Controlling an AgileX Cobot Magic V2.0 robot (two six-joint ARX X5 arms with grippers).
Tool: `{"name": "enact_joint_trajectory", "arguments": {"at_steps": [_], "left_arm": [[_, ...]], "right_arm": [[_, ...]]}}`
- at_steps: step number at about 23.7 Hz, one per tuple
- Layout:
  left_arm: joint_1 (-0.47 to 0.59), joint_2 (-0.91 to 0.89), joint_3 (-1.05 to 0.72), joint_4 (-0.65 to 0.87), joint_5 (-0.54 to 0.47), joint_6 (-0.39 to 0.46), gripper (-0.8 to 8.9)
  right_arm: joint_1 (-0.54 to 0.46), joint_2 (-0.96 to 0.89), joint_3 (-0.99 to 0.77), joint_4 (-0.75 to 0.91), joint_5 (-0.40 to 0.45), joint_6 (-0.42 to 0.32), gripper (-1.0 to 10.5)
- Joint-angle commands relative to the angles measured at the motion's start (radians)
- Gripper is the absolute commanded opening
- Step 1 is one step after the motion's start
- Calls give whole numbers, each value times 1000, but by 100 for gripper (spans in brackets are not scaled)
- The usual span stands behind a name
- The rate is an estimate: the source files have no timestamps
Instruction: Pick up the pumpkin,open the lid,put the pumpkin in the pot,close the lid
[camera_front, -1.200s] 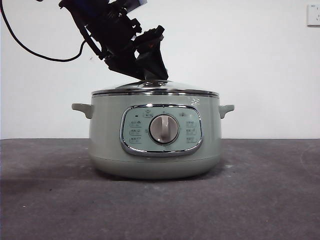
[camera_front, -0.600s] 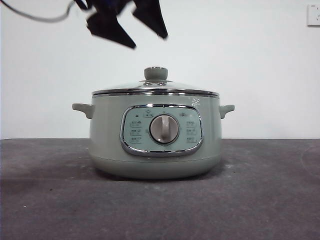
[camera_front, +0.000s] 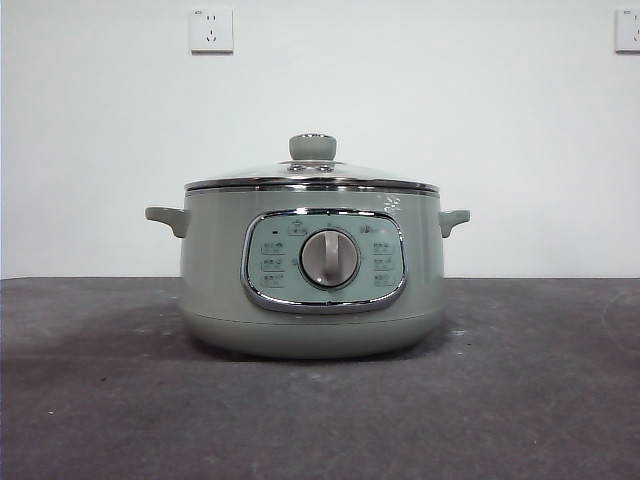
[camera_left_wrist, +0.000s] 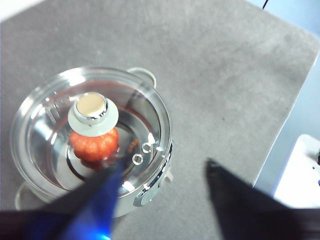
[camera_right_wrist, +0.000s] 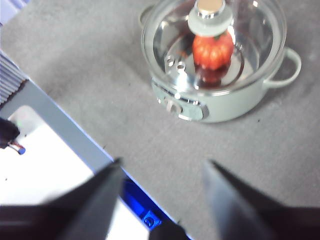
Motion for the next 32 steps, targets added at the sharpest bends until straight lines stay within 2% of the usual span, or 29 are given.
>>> {"name": "enact_joint_trajectory", "arguments": {"at_steps": [1, 12, 21, 24, 32], "left_arm": [[0, -6, 3, -1, 0, 3, -4], [0, -5, 3, -51, -2, 3, -4], [0, -5, 3, -25, -3, 0, -4], [9, -6, 3, 6, -1, -32, -4], [221, -145, -26, 180, -26, -22, -4]], "right_arm": [[2, -2, 1, 2, 0, 34, 1], [2, -8, 1, -1, 0, 34, 1], [2, -8, 1, -1, 1, 34, 0], [2, -8, 1, -2, 0, 34, 1], [2, -9, 1, -3, 1, 34, 0]]}}
